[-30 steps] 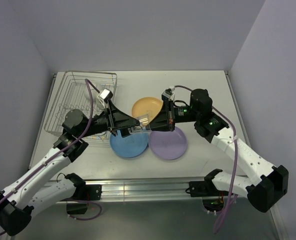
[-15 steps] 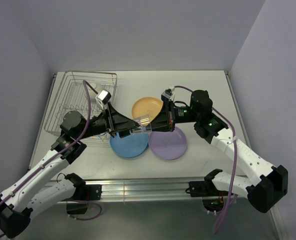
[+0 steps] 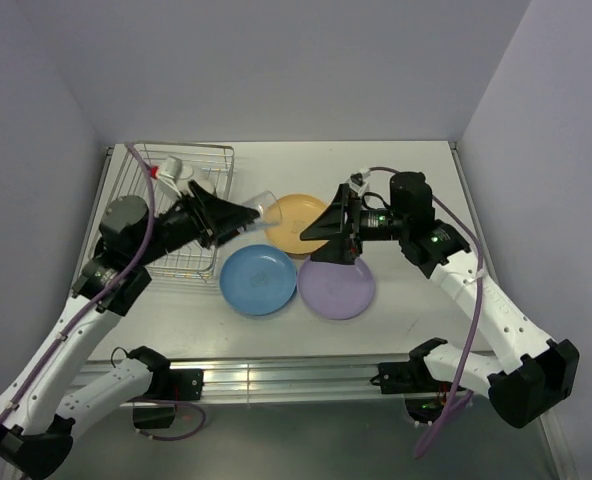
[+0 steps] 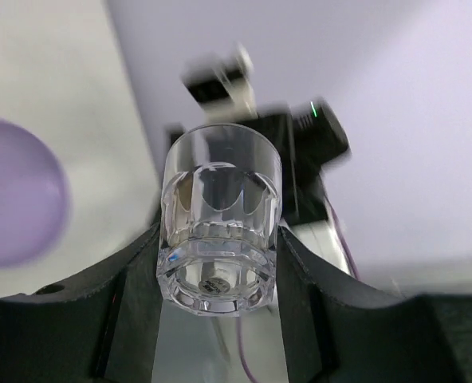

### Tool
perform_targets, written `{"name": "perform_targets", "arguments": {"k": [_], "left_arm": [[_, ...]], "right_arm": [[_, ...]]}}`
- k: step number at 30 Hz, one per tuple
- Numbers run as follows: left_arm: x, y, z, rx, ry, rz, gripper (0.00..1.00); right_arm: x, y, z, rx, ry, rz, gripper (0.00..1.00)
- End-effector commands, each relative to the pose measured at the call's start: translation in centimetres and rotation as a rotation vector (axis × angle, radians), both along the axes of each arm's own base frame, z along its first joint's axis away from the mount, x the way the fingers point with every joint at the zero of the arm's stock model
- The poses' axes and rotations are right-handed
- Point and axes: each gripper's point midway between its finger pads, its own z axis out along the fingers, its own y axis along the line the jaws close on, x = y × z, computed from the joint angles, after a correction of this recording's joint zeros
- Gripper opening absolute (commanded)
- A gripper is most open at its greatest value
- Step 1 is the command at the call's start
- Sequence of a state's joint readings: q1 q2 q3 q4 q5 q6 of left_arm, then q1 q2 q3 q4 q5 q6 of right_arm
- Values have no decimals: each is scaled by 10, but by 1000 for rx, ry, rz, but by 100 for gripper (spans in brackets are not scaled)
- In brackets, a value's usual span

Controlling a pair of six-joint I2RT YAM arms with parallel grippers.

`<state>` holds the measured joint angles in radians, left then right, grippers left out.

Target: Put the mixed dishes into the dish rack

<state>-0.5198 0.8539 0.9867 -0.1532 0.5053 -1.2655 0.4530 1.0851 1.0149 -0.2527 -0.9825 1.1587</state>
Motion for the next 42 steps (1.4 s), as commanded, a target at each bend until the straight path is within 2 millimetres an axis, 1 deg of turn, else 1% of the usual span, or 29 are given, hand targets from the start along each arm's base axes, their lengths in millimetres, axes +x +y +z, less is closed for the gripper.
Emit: {"name": "perform_targets", "arguments": {"k": [1,2,3,4,5,6,7,8,9,11,12,13,14,15,17,18,20,21,22,23,26,27,28,29,31,32,34,35,42], "left_arm": [[57,55,-11,227,-24,368,0],[73,74,-6,262,-24,455,0],[86,85,-33,346,75,495,0],[100,103,-29,382,92,590,0],[113,122,-37,431,126,659,0],[124,132,-60,498,212,686,0],[132,144,-64,529,237,734,0],[144,168,-58,566,235,843,0],[158,176,-69,607,268,871,0],[177,202,-61,643,259,955,0],[194,216,-79,705,310,993,0],[200,227,-84,746,335,1013,0],[210,242,-70,764,318,1055,0],[225,252,-87,819,358,1067,0],[241,266,-72,863,325,1096,0],[254,274,-89,923,358,1106,0],[267,287,-81,978,342,1112,0],[279,297,-100,1016,378,1096,0],[286,303,-94,1013,367,1099,0],[293,313,-113,1055,406,1076,0],[306,327,-127,1079,427,1056,0],[314,329,-144,1091,450,1035,0],[319,335,-144,1083,452,1042,0],[324,339,-163,1098,493,1029,0],[332,343,-172,1087,503,1020,0],[339,343,-185,1084,516,1002,0],[350,343,-190,1062,506,995,0],[354,343,-207,1069,534,973,0],[371,336,-240,1052,553,900,0]], "right_arm": [[1,-29,-17,-143,-62,-72,100],[-6,-37,-30,-205,-63,-64,100],[-8,-42,-35,-246,-70,-69,100],[-6,-48,-37,-298,-102,-93,100],[-16,-57,-48,-363,-109,-65,100],[-19,-61,-49,-387,-119,-68,100],[-20,-65,-50,-411,-138,-75,100],[-22,-73,-57,-466,-143,-90,100],[-22,-75,-58,-481,-154,-98,100],[-26,-81,-56,-514,-181,-92,100],[-24,-85,-59,-554,-193,-107,100],[-22,-86,-53,-569,-218,-112,100],[-24,-87,-54,-586,-229,-105,100],[-23,-87,-53,-601,-245,-105,100],[-23,-85,-52,-603,-264,-93,100],[-23,-84,-54,-616,-266,-82,100],[-21,-86,-58,-644,-276,-79,100],[-19,-86,-61,-658,-276,-75,100],[-16,-88,-62,-676,-288,-77,100],[-15,-89,-64,-693,-287,-75,100],[-3,-93,-65,-747,-313,-88,100],[2,-93,-65,-762,-314,-92,100],[5,-95,-68,-784,-315,-92,100],[11,-94,-68,-797,-313,-91,100],[15,-95,-72,-820,-303,-89,100],[19,-94,-75,-833,-293,-87,100],[23,-95,-80,-854,-276,-82,100],[26,-96,-83,-870,-267,-85,100],[45,-87,-96,-897,-208,-72,100]]}}
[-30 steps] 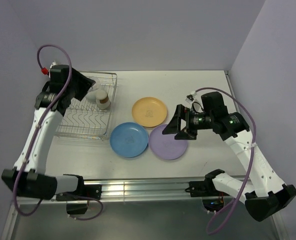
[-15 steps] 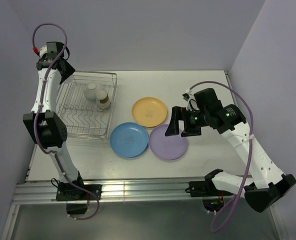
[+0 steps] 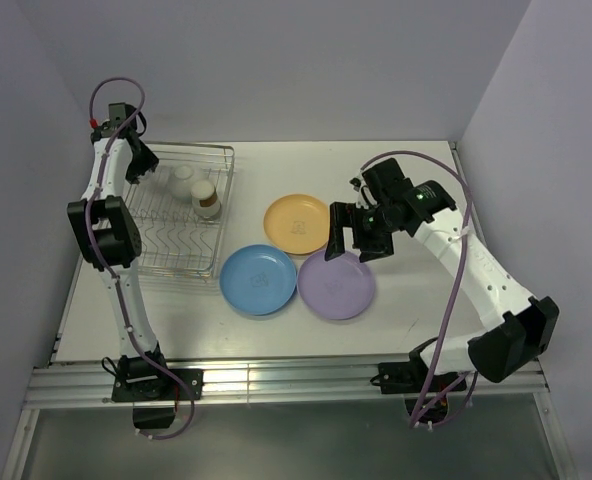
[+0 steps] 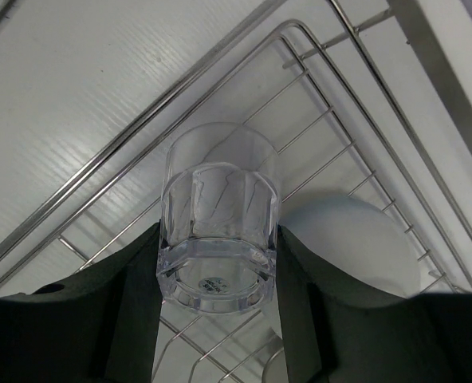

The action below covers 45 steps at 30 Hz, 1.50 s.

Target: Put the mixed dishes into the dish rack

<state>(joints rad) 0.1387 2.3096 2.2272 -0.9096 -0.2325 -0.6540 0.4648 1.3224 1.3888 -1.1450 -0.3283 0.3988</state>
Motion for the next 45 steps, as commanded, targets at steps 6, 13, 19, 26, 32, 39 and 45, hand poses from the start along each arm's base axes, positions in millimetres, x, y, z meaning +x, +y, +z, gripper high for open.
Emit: {"name": "perform_targets", "arguments": {"k": [6,13,19,26,32,39,45], "left_arm": [[16,-7,-4,-36,-20,-67,5],[17,-6,-5,-52,-28,-42,66],[19,-5,16,-74,-77,-23,99],[5,-1,74,-105,-167,27,99],[-42,-34,120,-195,-248,4,99],[-146,-144,151,-259,-242,-206,98],[-248,-195,133,-407,-218,-282,95]], "right_arm": [[13,4,2,0,-24,-9,100],[9,7,-15,13,27,7,100],[14,22,-33,52,63,46,100],[10,64,-65,17,148,179,100],[21,107,-79,-10,109,240,99],[73,123,-114,-107,12,266,93],[97,133,-144,-148,-25,280,84]]}}
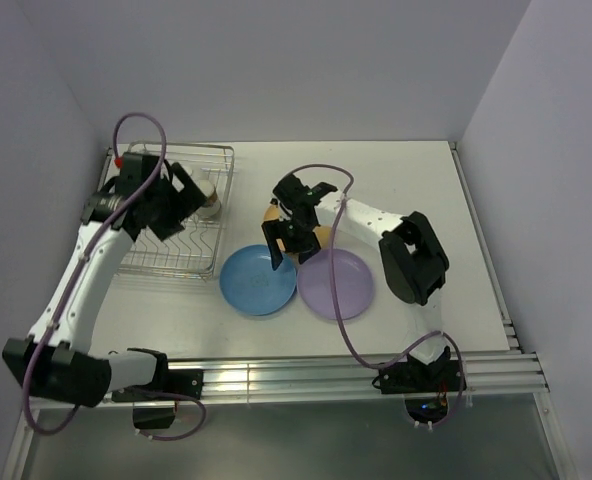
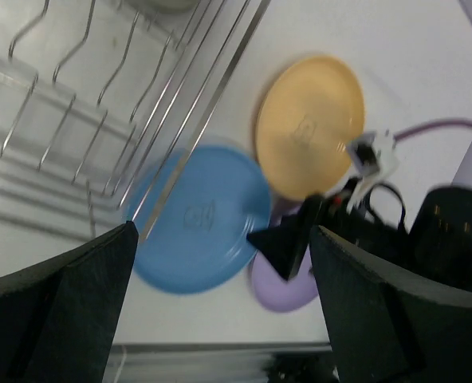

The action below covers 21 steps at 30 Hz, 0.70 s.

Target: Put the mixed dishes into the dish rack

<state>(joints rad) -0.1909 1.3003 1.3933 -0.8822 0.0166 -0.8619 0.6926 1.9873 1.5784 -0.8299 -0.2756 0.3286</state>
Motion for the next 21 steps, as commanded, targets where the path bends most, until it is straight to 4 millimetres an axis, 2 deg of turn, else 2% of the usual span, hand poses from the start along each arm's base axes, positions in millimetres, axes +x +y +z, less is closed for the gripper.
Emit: {"name": "perform_targets", "arguments": {"k": [1,2,3,7,8,9,11,13,14,15,16,17,19,20,21], "left_arm": [[-43,-2,-6,-75,32,26,94],[-53,0,-4,-69,34,20,94],[-71,4,1,-63,36,19,94],[-110,17,21,-48,-1,31,93],[-120,19,28,-55,-27,34,93],[-126,20,29,-55,-29,36,93],[-141,23,29,-59,-33,38,92],[-150,25,24,-63,-17,50,92],[-154,24,25,-74,-28,46,92],[-155,24,23,-78,-25,43,92],[-157,23,23,-84,-27,38,92],[-156,20,23,-94,-29,23,92],[-154,15,23,-99,-26,-9,92],[-147,10,25,-107,-37,-34,93],[-146,0,26,-139,-37,-89,94]], "right_arm": [[29,10,-2,4,-100,22,82],[30,10,-7,-8,-87,23,82],[33,12,-17,-23,-73,21,77],[31,12,-36,-42,-51,-1,68],[27,13,-42,-46,-42,3,63],[26,14,-44,-47,-42,9,53],[20,16,-50,-73,-44,31,48],[20,17,-51,-86,-50,35,28],[19,16,-48,-96,-58,35,16],[21,15,-44,-114,-84,25,1],[22,14,-39,-119,-104,19,0],[22,14,-25,-117,-134,12,0],[20,4,-9,-156,-152,-17,0],[21,3,10,-143,-179,-32,0],[20,-2,19,-150,-193,-49,0]]}}
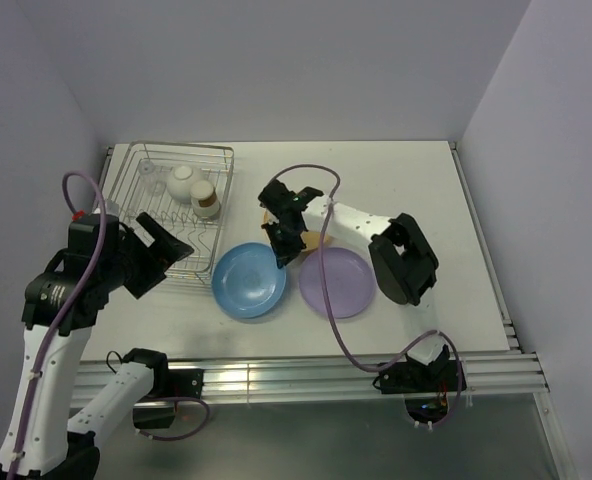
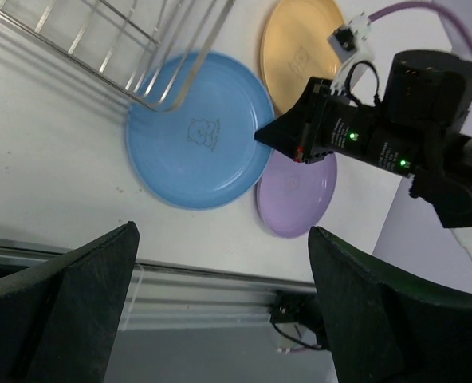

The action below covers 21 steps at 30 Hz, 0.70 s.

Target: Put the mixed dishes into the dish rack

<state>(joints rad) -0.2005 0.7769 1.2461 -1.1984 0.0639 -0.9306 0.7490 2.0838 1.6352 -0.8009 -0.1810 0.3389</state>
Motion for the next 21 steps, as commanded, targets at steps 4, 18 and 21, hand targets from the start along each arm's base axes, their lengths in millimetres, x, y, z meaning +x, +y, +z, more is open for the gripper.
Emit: {"name": "perform_targets", "arguments": {"k": [4,18,21], "left_arm": [[21,-37,1,-64,-14,-227,96],[25,-85,-29,-199,30,-492,97],[23,-99,-17,-229,-19,-550,98]], "right_arm": [[-7,-48,86,-97,-178,-99,0],[-89,-59,219,316,-202,-34,0],[-97,-48,233,390,-170,-3,0]]}}
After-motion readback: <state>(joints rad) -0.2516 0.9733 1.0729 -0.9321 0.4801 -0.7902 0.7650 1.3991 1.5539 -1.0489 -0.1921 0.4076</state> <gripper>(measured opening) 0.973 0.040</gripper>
